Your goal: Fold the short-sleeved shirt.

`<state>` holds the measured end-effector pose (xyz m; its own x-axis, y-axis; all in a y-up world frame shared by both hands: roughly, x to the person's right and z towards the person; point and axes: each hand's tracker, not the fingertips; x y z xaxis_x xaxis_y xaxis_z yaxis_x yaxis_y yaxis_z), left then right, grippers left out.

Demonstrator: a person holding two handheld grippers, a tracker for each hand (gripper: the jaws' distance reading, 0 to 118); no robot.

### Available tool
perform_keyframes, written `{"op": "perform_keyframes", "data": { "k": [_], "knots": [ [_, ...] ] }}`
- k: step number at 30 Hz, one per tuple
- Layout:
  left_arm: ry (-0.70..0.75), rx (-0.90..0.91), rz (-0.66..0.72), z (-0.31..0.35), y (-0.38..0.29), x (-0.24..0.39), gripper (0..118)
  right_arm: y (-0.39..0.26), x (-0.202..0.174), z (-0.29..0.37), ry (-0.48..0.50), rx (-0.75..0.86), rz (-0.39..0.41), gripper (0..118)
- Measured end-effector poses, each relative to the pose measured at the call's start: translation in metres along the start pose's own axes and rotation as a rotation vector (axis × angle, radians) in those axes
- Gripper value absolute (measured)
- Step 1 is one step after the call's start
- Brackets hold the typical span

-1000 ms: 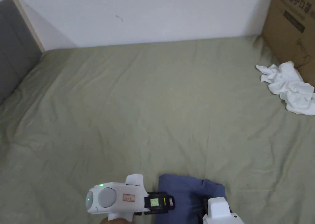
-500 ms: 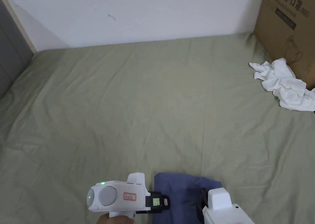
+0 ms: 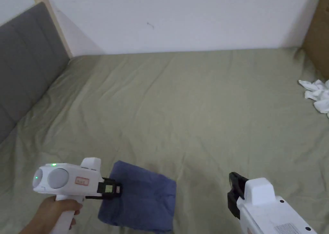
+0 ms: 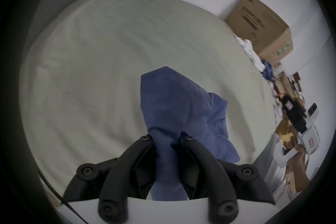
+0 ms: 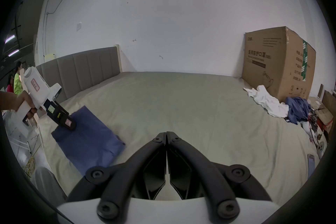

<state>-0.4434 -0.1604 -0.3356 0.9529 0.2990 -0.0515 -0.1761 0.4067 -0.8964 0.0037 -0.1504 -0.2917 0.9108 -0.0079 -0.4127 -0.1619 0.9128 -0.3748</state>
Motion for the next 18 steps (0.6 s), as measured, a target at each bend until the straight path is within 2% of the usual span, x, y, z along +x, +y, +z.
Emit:
{"op": "perform_keyframes", "data": {
  "k": [9,16,17,18],
  "knots": [
    [0.202,0.019,0.189,0.065,0.012,-0.166,20,0.035,-0.049,-0.047,0.099,0.022,0.036,0],
    [0.243,0.002,0.292,0.069,0.001,-0.183,21,0.04,-0.055,-0.075,0.135,0.019,0.043,0],
    [0.246,-0.002,0.295,0.066,-0.001,-0.18,25,0.041,-0.054,-0.076,0.137,0.019,0.041,0],
    [0.257,-0.004,0.294,0.063,-0.001,-0.178,38,0.042,-0.053,-0.077,0.138,0.018,0.04,0]
  ]
}}
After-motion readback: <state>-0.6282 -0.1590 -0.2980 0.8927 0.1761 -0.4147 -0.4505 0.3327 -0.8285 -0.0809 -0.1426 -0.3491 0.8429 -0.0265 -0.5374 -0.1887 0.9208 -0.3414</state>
